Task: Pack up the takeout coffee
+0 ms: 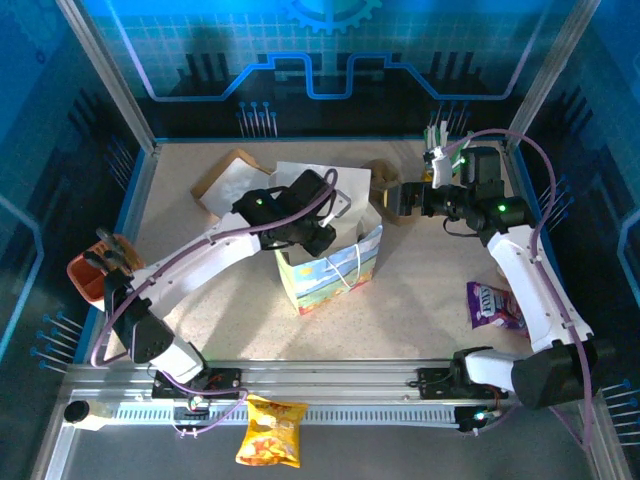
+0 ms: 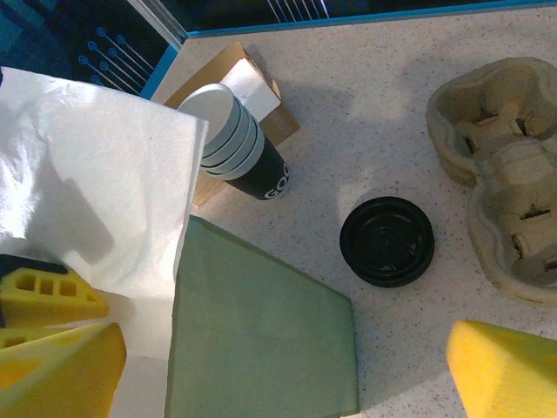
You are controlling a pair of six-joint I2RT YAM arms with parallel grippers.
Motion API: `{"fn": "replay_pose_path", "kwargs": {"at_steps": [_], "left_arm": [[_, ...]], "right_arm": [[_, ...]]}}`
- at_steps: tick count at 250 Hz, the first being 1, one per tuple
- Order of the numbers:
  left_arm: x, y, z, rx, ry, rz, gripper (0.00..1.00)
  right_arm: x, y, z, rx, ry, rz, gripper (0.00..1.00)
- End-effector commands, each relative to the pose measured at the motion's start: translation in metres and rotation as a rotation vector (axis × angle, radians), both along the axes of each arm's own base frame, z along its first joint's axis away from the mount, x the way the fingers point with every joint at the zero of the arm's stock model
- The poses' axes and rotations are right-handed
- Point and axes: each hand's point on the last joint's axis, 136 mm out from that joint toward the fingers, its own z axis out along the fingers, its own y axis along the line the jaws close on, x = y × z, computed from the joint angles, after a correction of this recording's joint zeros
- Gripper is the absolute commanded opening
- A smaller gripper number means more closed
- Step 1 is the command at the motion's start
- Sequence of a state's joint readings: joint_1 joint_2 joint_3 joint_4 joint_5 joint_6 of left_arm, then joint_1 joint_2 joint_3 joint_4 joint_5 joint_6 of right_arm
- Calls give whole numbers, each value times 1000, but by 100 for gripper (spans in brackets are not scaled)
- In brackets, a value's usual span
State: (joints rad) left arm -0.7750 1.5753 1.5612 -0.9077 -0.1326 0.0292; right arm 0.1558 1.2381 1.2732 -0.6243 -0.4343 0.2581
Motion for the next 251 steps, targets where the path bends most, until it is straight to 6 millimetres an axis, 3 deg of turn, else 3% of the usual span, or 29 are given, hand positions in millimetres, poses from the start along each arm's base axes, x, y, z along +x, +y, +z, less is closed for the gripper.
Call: {"fn": "replay_pose_path", "kwargs": {"at_steps": [1, 33, 92, 117, 146, 168, 193, 217, 251], "left_arm": [[-8, -1, -2, -21, 19, -32, 24], [-7, -4, 14, -58, -14, -41, 28], [-2, -4, 86, -217, -211, -49, 44], [3, 10, 115, -282, -289, -4, 49], [23, 48, 138, -349, -358, 166, 62], [38, 78, 141, -422, -339, 301, 70], [51, 93, 132, -475, -256, 375, 77], [61, 91, 117, -522, -156, 388, 82], [67, 72, 104, -595, -35, 343, 85]], "right_arm": [[0, 0, -6, 7, 17, 11, 96], [0, 1, -5, 13, 18, 17, 96], [0, 1, -8, 11, 23, 14, 96], [-1, 0, -9, 7, 22, 13, 96], [0, 0, -11, 8, 24, 13, 96], [1, 1, -11, 13, 25, 16, 96], [3, 2, -13, 18, 30, 17, 96], [3, 3, -15, 21, 38, 19, 96], [1, 2, -19, 13, 43, 17, 96]]}}
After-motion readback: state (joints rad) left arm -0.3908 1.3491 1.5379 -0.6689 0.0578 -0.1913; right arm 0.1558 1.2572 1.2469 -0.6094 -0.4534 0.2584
